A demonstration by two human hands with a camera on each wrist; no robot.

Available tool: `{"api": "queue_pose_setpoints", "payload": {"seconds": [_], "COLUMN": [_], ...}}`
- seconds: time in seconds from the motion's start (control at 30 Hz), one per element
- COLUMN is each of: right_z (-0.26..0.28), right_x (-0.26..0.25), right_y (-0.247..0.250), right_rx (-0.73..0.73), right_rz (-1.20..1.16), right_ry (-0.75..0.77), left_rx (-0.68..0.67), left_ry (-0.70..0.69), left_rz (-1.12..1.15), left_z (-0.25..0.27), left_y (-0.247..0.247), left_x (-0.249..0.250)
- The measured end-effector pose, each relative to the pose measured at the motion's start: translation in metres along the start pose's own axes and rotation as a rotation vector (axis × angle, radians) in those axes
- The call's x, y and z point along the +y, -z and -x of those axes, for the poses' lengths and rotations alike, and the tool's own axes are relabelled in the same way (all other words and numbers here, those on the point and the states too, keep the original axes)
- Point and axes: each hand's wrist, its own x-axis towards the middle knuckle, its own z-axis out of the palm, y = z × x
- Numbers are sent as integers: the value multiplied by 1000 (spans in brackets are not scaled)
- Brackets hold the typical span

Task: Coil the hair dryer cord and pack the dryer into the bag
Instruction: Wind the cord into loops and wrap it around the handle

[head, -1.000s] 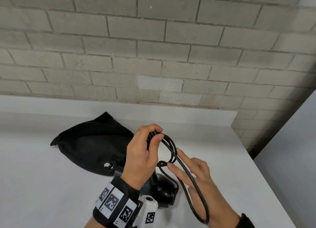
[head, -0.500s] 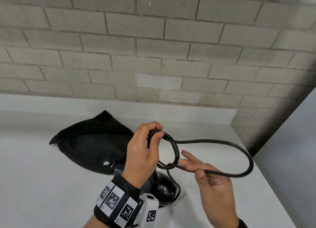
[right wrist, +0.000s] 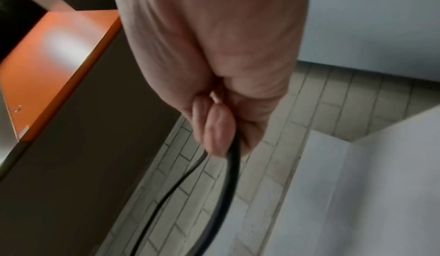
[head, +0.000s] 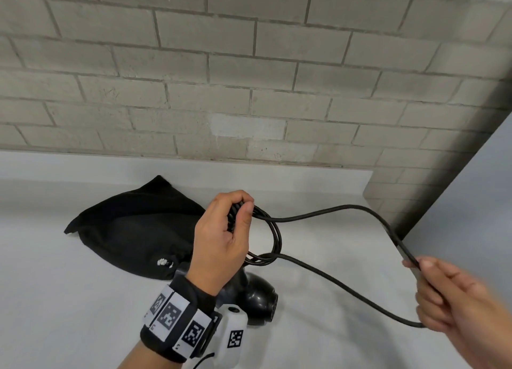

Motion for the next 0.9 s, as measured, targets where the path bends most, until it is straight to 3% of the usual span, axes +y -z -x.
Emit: {"api": "queue_pose_setpoints", "payload": {"seconds": [0.2, 0.3, 0.37, 0.43, 0.47, 0.57, 0.8, 0.9], "right_z": [-11, -3, 10, 24, 29, 29, 14, 17], "right_x": [22, 45, 51, 51, 53, 60, 49, 32], "right_y": [-10, -46, -78, -111, -124, -148, -157, -155], "right_rx": [139, 201, 223, 72, -53, -350, -332, -246], "right_rz": [349, 688, 829, 787, 763, 806, 1125, 988], "right_ry": [128, 335, 602, 811, 847, 789, 1019, 1049], "left_rx": [27, 42, 35, 41, 44, 44, 48, 50], "left_ry": [-6, -8, -32, -27, -23, -14, -25, -12], "left_rz": [1, -2, -26, -24, -23, -25, -27, -16], "left_z": [-1, -1, 0, 0, 0, 1, 1, 2], "left_y": [-1, 2, 2, 2, 2, 3, 1, 0], "left_x": [2, 1, 3, 4, 4, 2, 3, 1]}}
